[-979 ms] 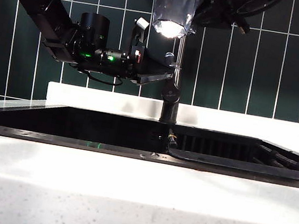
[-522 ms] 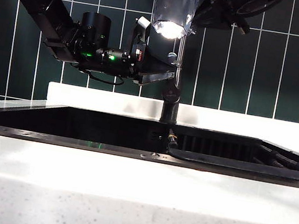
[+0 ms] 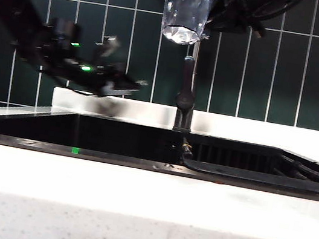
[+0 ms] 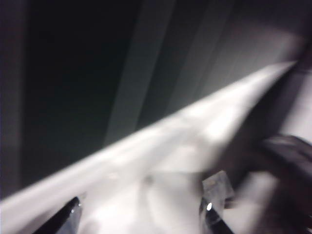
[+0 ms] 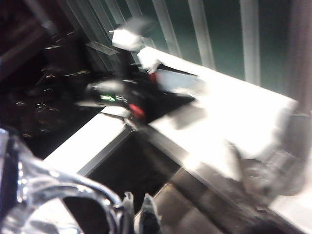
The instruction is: Pick up the mug next to the sink, go to the faucet to get some water, pour the water into the sink, and finally put the mug back to its place.
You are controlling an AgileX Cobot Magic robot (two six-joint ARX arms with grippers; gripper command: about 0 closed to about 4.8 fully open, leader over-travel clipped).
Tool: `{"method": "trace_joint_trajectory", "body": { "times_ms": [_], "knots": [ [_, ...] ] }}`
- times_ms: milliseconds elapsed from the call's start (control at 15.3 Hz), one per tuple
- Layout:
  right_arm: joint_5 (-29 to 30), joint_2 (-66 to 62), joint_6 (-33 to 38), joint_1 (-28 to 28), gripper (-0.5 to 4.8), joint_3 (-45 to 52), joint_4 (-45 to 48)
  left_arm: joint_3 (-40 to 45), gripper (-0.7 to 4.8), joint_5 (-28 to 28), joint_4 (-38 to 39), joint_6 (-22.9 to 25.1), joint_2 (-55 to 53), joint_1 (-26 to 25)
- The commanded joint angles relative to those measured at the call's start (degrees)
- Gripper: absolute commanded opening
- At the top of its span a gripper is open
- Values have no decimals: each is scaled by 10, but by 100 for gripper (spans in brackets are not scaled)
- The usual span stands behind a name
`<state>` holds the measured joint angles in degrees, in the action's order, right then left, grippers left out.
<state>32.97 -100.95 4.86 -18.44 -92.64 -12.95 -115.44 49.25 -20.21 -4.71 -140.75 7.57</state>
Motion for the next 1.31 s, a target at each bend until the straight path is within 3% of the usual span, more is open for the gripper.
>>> {"method": "trace_joint_trajectory", "body": {
  "times_ms": [65,326,392,718,849,1175,1306],
  "knots": [
    [2,3,-4,-7,-2,-5,21,-3,310,37,0,1,5,2],
    [9,5,-6,-7,-2,-5,17,-3,276,79,38,20,10,-5],
    [18,5,-6,-7,-2,-5,11,3,215,95,73,54,24,-10],
    [17,6,-19,-10,-2,-5,12,7,171,75,327,285,110,-23],
    [17,6,-24,-12,-2,-5,10,24,113,76,374,332,147,-30],
    [16,10,-52,-12,-2,-5,-17,172,83,86,363,360,270,-66],
    [17,10,-57,-12,-2,-5,-19,289,67,84,298,343,361,-77]
  ]
}}
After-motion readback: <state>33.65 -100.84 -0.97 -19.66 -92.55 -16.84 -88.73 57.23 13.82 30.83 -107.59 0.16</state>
